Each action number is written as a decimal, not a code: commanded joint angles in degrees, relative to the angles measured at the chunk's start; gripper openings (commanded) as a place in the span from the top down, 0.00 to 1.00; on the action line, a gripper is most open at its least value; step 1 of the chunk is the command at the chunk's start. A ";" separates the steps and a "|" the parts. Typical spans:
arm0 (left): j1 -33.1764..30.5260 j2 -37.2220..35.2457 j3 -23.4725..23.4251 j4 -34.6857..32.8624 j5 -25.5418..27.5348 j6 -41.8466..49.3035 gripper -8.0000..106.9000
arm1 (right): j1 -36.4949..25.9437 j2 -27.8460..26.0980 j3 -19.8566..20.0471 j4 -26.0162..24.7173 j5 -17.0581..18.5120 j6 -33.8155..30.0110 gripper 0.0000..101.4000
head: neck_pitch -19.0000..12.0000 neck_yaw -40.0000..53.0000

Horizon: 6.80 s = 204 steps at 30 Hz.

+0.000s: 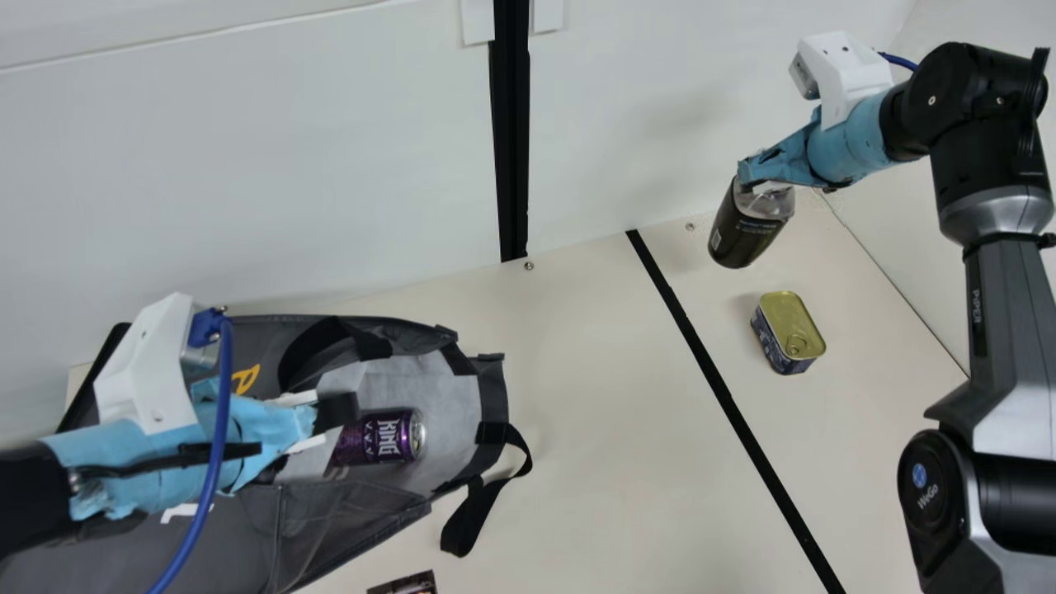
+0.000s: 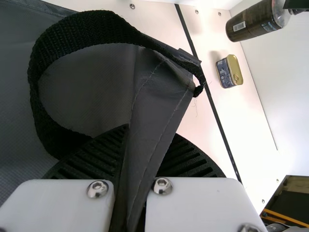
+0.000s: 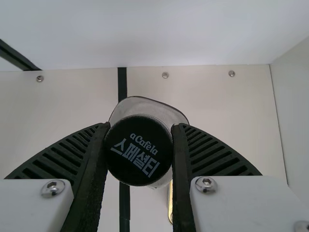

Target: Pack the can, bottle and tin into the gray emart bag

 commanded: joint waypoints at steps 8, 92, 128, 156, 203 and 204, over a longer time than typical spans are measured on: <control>0.00 0.00 0.00 0.00 0.00 0.00 0.84 | 1.67 -2.86 3.30 1.85 0.03 -3.30 1.00 | -1.30 -0.05; 0.00 0.00 0.00 0.00 0.00 0.00 0.84 | 21.77 -25.85 39.54 12.54 0.03 -27.33 1.00 | -1.30 -0.05; 0.00 0.00 0.00 0.00 0.00 0.00 0.84 | 21.35 -29.37 43.36 26.03 0.03 -37.58 1.00 | -1.30 -0.05; 0.00 0.00 0.00 0.00 0.00 0.00 0.84 | 21.54 -28.01 45.66 40.13 -1.70 -44.76 1.00 | -1.30 -0.05; 0.00 0.00 0.00 0.00 0.00 0.00 0.84 | 41.32 -14.78 44.96 44.66 -19.42 -47.19 1.00 | -1.30 -0.05; 0.00 0.00 0.00 0.00 0.00 0.00 0.84 | 41.50 -14.34 44.70 44.70 -19.54 -47.31 1.00 | -1.30 -0.05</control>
